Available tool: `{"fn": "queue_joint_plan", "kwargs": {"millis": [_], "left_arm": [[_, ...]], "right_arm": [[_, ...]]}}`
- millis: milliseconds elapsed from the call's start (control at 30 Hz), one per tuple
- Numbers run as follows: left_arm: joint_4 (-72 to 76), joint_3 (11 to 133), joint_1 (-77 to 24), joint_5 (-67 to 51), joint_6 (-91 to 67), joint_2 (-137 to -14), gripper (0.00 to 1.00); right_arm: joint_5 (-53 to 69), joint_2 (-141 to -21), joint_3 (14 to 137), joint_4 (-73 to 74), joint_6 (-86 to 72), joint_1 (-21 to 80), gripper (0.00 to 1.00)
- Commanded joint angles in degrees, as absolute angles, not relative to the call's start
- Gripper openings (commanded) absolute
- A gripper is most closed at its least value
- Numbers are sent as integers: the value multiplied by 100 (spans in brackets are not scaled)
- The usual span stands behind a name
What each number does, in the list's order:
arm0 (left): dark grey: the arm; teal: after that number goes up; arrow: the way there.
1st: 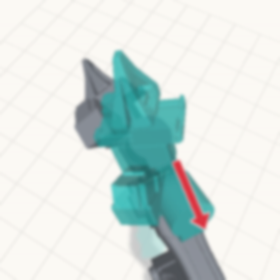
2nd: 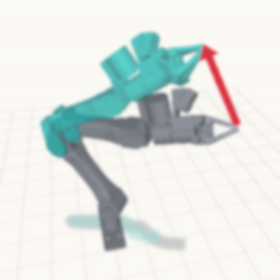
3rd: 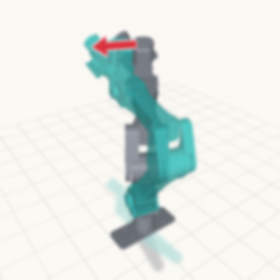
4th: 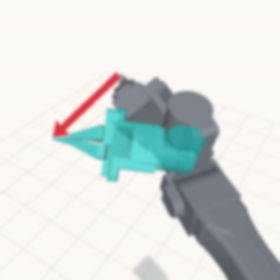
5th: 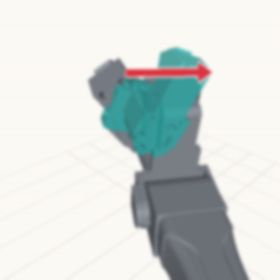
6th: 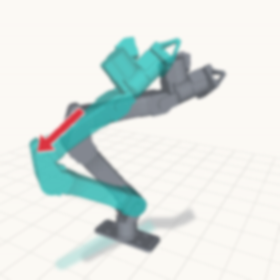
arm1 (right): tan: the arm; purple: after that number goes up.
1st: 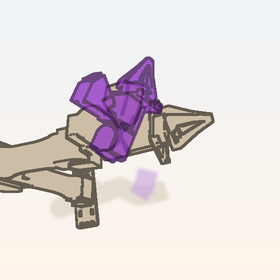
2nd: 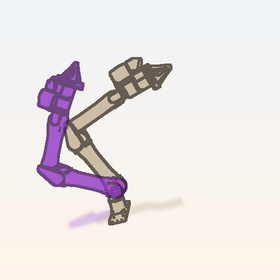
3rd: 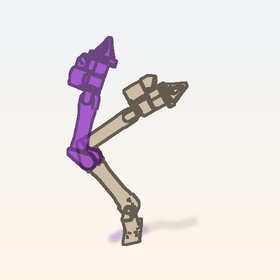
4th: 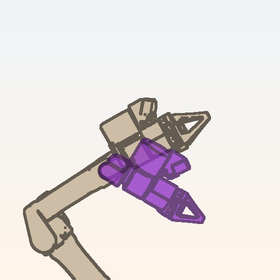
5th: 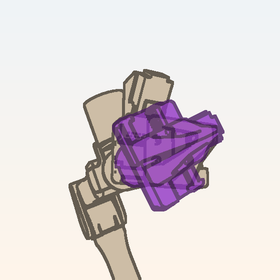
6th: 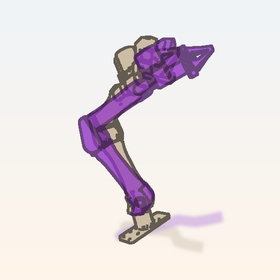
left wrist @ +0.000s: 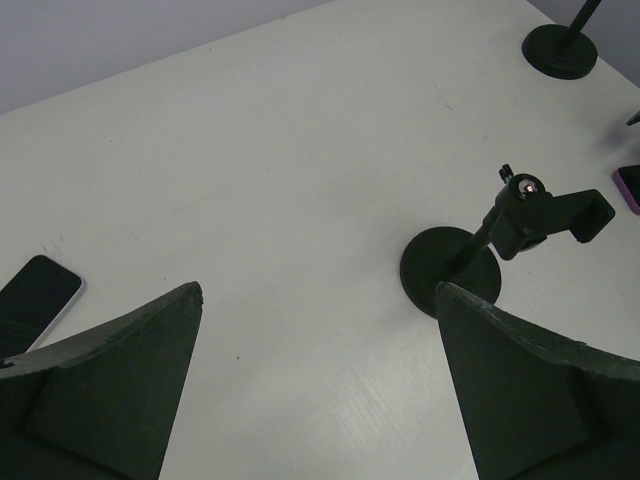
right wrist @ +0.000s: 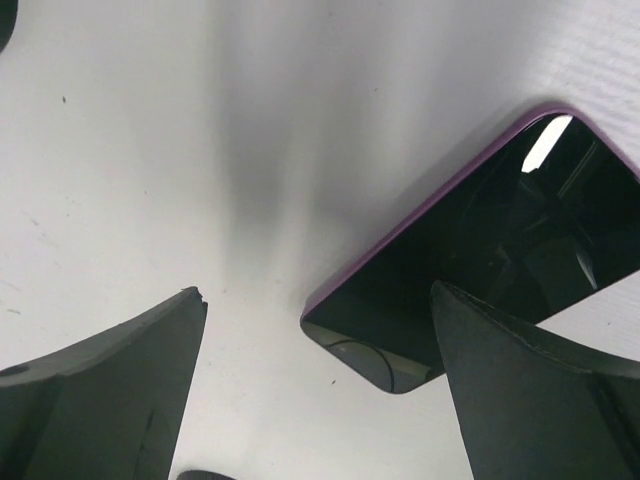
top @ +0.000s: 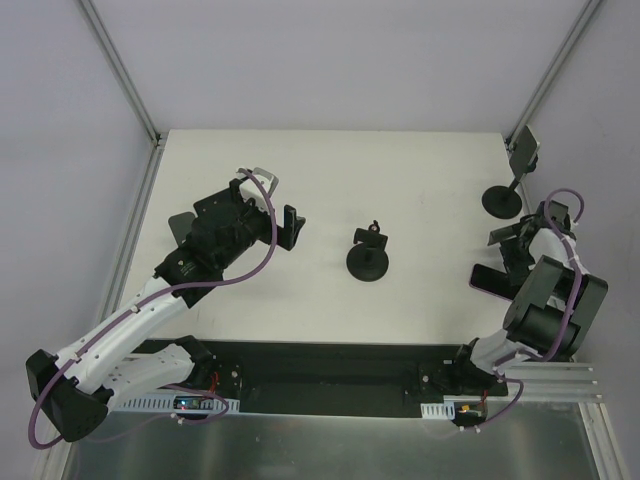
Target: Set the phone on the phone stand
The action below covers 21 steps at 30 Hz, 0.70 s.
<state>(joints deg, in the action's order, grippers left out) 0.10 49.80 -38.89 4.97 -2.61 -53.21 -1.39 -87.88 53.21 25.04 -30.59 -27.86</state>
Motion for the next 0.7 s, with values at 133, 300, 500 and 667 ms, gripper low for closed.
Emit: {"fn": "queue_joint_plan", "kwargs": {"millis": [133, 300, 500, 667], "left_arm": [[149, 5177, -3850, 519, -308, -5168, 99], [149, 5203, -3850, 405, -360, -5177, 99], [158, 5177, -3850, 387, -413, -5124, 99], [149, 5194, -3850, 299, -431, -5142, 99]], "right_arm": [[-395, -7867, 5152, 2988, -3041, -2803, 96], [-176, -7217, 4413, 2822, -3357, -3725, 96], [-536, -6908, 3921, 2549, -3656, -4122, 96], [-536, -7048, 3665, 1943, -3946, -4140, 96]]}}
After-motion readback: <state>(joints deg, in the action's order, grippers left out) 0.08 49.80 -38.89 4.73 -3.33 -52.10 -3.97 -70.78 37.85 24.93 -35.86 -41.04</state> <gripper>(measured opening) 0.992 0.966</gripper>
